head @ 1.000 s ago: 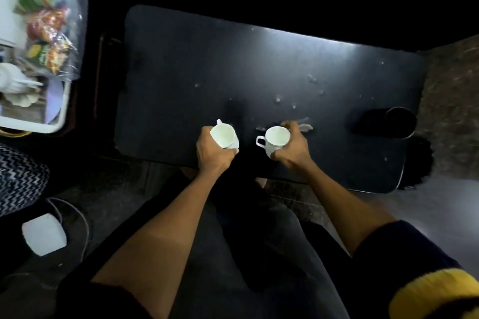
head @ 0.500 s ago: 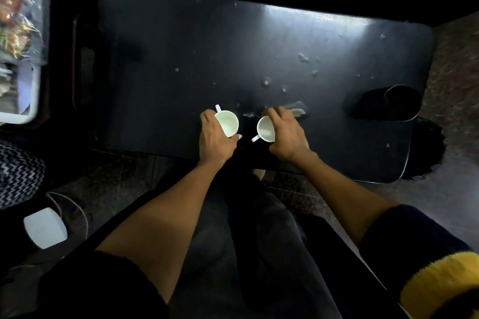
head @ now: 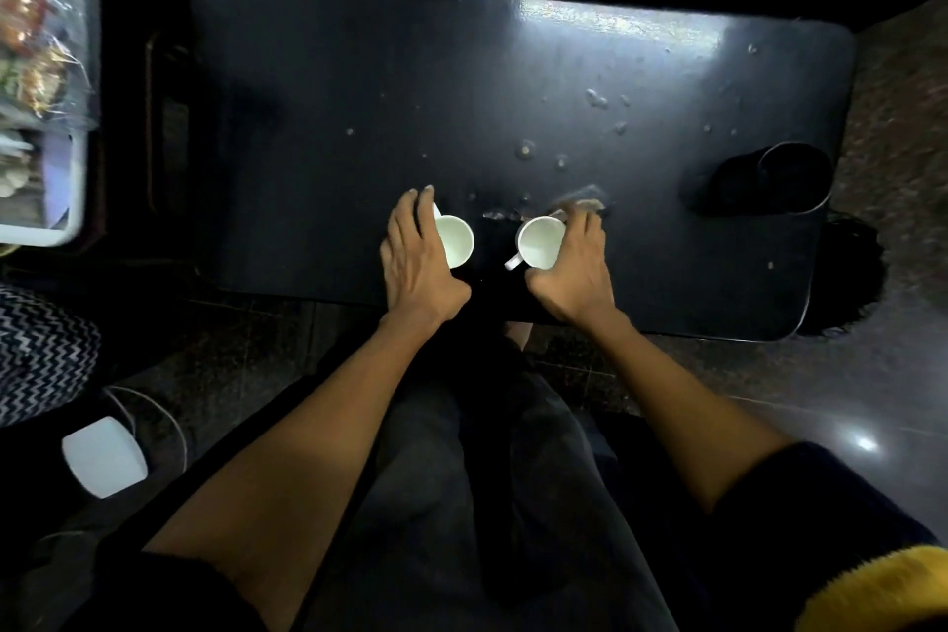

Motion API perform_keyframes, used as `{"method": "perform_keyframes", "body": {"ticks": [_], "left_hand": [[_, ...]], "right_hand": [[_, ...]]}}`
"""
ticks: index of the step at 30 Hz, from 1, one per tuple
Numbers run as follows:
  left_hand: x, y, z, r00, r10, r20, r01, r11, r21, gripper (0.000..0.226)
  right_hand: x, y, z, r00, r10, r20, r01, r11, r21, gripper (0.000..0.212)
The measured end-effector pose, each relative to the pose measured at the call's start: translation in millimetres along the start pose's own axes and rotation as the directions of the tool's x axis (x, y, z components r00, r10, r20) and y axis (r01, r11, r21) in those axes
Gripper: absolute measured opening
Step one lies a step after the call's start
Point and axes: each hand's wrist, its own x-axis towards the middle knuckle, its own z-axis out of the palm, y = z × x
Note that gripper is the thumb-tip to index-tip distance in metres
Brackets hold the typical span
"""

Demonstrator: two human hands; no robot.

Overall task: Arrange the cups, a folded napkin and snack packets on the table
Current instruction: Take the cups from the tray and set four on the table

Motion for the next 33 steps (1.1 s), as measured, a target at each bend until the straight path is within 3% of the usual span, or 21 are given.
{"method": "perform_keyframes", "body": {"ticks": [3, 6, 10, 14, 19, 23, 29, 33], "left_hand": [[4, -10, -14, 0.987, 0.142, 0.074, -0.145, 0.988, 0.045, 0.117], [12, -16, -21, 0.959, 0.219, 0.182, -0.232, 0.971, 0.055, 0.098], [24, -19, -27, 0.939, 0.239, 0.249, -0.273, 0.955, 0.113, 0.084], [27, -15, -25, 0.979, 0.121, 0.164, -0.151, 0.972, 0.181, 0.077], [27, -3, -22, 0.98, -0.125, 0.157, 0.126, 0.992, 0.005, 0.074], [28, -1, -27, 0.961, -0.085, 0.264, 0.084, 0.996, 0.015, 0.09], [31, -7, -41, 0.951, -0.054, 0.304, 0.083, 0.993, -0.084, 0.068], [30, -9, -39, 0.959, 0.0, 0.284, 0.033, 0.993, -0.112, 0.089]], "right_hand": [[-10, -10, 10, 0.989, 0.124, -0.082, -0.115, 0.988, 0.1, 0.08], [-11, -18, 22, 0.974, 0.201, -0.106, -0.188, 0.975, 0.119, 0.08], [-4, -22, 26, 0.975, 0.195, -0.108, -0.181, 0.975, 0.129, 0.072], [5, -21, 16, 0.997, 0.078, -0.021, -0.076, 0.994, 0.084, 0.075], [4, -20, 10, 0.999, 0.023, 0.028, -0.024, 0.999, 0.031, 0.086], [-1, -20, 14, 0.997, 0.068, -0.023, -0.067, 0.997, 0.047, 0.088], [-1, -28, 22, 0.992, 0.096, -0.087, -0.087, 0.991, 0.098, 0.082], [3, -34, 23, 0.993, 0.091, -0.081, -0.082, 0.991, 0.103, 0.083]]}}
